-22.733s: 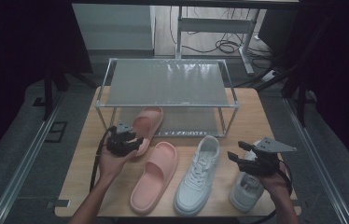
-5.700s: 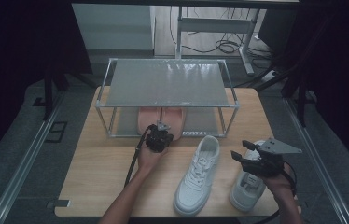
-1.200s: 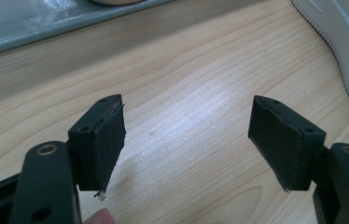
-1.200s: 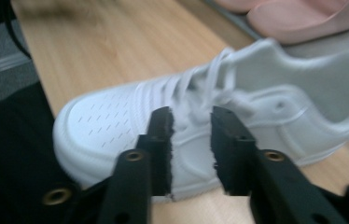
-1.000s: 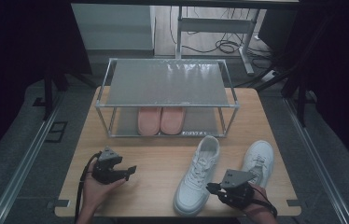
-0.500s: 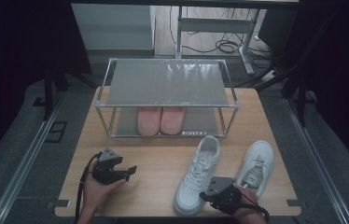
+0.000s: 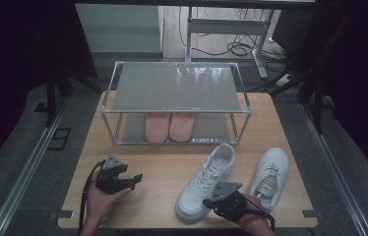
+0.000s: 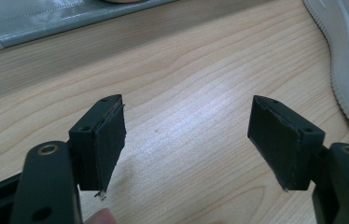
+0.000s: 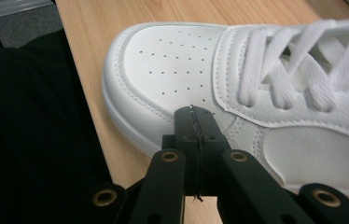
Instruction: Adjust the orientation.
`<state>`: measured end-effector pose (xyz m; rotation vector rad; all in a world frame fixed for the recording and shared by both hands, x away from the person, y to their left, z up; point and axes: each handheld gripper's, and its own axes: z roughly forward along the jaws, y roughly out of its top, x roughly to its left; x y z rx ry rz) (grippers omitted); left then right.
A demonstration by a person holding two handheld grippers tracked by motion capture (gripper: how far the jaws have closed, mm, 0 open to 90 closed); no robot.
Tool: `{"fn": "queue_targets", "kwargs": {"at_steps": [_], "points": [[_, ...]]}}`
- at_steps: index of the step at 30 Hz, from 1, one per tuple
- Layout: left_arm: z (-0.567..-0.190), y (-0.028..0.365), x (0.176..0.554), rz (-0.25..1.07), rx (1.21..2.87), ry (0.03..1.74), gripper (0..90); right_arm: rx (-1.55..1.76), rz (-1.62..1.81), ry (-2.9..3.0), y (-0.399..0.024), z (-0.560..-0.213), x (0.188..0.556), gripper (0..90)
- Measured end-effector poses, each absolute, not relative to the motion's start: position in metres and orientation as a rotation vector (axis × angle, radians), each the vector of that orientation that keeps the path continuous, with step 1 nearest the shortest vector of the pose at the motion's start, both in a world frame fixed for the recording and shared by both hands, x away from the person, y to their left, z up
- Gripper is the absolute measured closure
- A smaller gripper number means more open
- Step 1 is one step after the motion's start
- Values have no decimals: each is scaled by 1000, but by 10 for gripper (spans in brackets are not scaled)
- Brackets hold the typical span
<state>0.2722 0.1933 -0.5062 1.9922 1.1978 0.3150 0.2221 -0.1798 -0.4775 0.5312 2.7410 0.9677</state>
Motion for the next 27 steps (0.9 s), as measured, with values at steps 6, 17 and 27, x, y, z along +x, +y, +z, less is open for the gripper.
{"fn": "queue_targets", "kwargs": {"at_steps": [6, 17, 27], "points": [[-507, 195, 272, 314, 1990, 1205, 280, 534, 988, 2733, -170, -479, 227, 900], [-507, 196, 273, 315, 1984, 1217, 282, 595, 1063, 2720, -156, -483, 240, 900], [-506, 199, 272, 313, 1975, 1220, 284, 624, 1072, 2735, -152, -483, 244, 898]]}}
